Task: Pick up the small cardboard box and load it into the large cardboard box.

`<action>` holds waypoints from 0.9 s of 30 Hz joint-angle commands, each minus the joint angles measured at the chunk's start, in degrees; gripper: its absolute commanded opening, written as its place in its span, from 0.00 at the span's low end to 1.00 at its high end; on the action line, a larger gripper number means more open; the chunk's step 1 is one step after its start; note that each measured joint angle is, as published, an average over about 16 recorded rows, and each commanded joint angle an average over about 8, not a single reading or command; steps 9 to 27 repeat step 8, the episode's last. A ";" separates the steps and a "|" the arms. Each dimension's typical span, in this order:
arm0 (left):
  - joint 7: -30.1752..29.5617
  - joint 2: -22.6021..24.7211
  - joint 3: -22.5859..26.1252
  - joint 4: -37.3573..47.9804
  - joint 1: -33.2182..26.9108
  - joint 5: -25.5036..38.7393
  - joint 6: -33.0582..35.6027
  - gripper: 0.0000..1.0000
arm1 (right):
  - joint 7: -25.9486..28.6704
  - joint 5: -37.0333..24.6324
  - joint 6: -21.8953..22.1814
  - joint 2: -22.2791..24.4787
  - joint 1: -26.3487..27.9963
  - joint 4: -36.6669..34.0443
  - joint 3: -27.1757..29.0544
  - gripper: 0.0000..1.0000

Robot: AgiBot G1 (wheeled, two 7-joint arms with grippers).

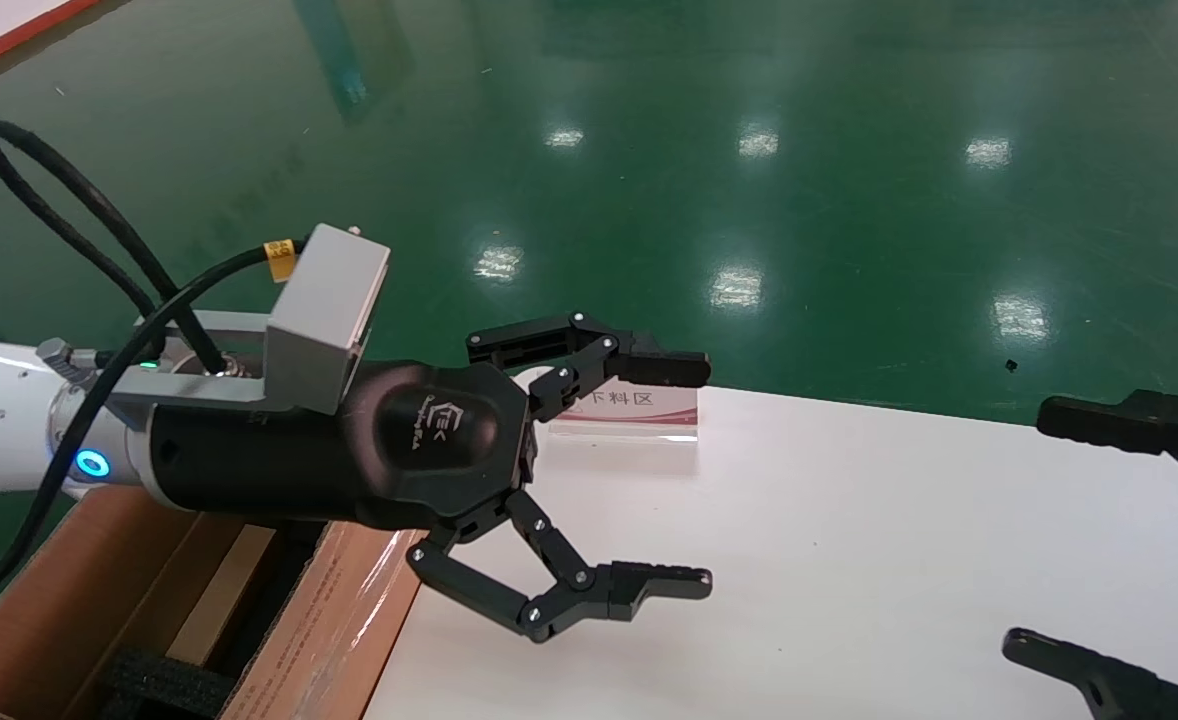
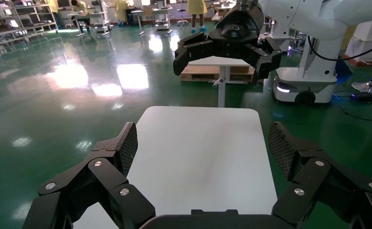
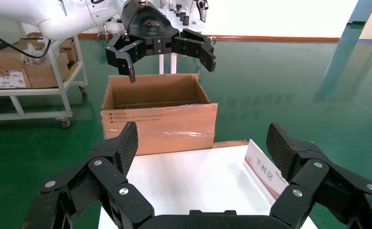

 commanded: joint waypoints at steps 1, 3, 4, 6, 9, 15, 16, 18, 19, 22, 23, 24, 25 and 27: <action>-0.01 0.00 0.02 0.00 -0.01 0.01 -0.01 1.00 | 0.00 0.00 0.00 0.00 0.00 0.00 0.00 1.00; -0.01 0.00 0.02 0.00 -0.01 0.01 -0.02 1.00 | 0.00 0.00 0.00 0.00 0.00 0.00 0.00 1.00; -0.01 0.00 0.03 0.00 -0.02 0.01 -0.02 1.00 | 0.00 0.00 0.00 0.00 0.00 0.00 0.00 1.00; -0.02 0.00 0.04 0.00 -0.02 0.02 -0.02 1.00 | 0.00 0.00 0.00 0.00 0.00 0.00 0.00 1.00; -0.02 0.00 0.04 0.00 -0.03 0.02 -0.02 1.00 | 0.00 0.00 0.00 0.00 0.00 0.00 0.00 1.00; -0.02 0.00 0.04 0.00 -0.03 0.02 -0.02 1.00 | 0.00 0.00 0.00 0.00 0.00 0.00 0.00 1.00; -0.02 0.00 0.04 0.00 -0.03 0.02 -0.02 1.00 | 0.00 0.00 0.00 0.00 0.00 0.00 0.00 1.00; -0.02 0.00 0.04 0.00 -0.03 0.02 -0.02 1.00 | 0.00 0.00 0.00 0.00 0.00 0.00 0.00 1.00; -0.02 0.00 0.04 0.00 -0.03 0.02 -0.02 1.00 | 0.00 0.00 0.00 0.00 0.00 0.00 0.00 1.00; -0.02 0.00 0.04 0.00 -0.03 0.02 -0.02 1.00 | 0.00 0.00 0.00 0.00 0.00 0.00 0.00 1.00; -0.02 0.00 0.04 0.00 -0.03 0.02 -0.02 1.00 | 0.00 0.00 0.00 0.00 0.00 0.00 0.00 1.00; -0.02 0.00 0.04 0.00 -0.03 0.02 -0.02 1.00 | 0.00 0.00 0.00 0.00 0.00 0.00 0.00 1.00; -0.02 0.00 0.04 0.00 -0.03 0.02 -0.02 1.00 | 0.00 0.00 0.00 0.00 0.00 0.00 0.00 1.00; -0.02 0.00 0.04 0.00 -0.03 0.02 -0.02 1.00 | 0.00 0.00 0.00 0.00 0.00 0.00 0.00 1.00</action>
